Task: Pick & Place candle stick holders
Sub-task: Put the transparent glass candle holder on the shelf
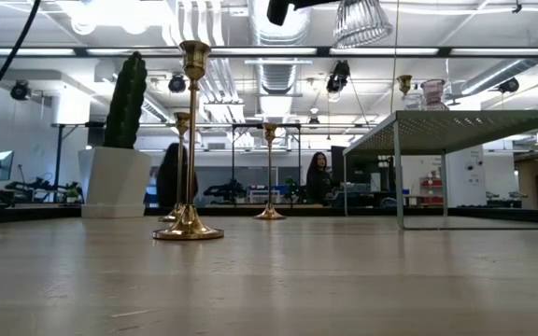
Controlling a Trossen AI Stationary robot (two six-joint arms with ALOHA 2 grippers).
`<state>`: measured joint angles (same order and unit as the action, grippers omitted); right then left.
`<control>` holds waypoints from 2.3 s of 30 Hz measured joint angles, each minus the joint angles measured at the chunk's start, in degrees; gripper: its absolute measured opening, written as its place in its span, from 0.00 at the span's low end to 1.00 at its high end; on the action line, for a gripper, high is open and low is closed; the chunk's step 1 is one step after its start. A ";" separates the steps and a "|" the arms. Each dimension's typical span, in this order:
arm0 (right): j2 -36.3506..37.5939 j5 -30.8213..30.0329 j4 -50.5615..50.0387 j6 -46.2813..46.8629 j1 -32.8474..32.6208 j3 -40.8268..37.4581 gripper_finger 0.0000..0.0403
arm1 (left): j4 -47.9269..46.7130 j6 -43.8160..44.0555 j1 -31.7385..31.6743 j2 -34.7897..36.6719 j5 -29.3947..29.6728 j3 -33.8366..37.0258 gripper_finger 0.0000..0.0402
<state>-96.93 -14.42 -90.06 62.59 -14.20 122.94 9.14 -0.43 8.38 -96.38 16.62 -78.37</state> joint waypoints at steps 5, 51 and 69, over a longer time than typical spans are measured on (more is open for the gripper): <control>-1.68 4.05 0.09 -1.04 2.47 1.17 0.18 | -1.67 -0.59 0.00 0.02 0.02 0.02 0.35; -1.55 6.97 3.60 -3.74 5.42 -5.47 0.04 | -1.19 -1.37 0.04 0.02 -0.28 0.07 0.35; -1.07 7.15 1.99 -6.42 5.49 -5.28 0.03 | -0.97 -2.52 0.06 0.17 -0.48 -0.15 0.45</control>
<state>-97.99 -7.27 -88.07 56.17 -8.71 117.67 8.16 -2.95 8.45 -96.21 16.14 -78.52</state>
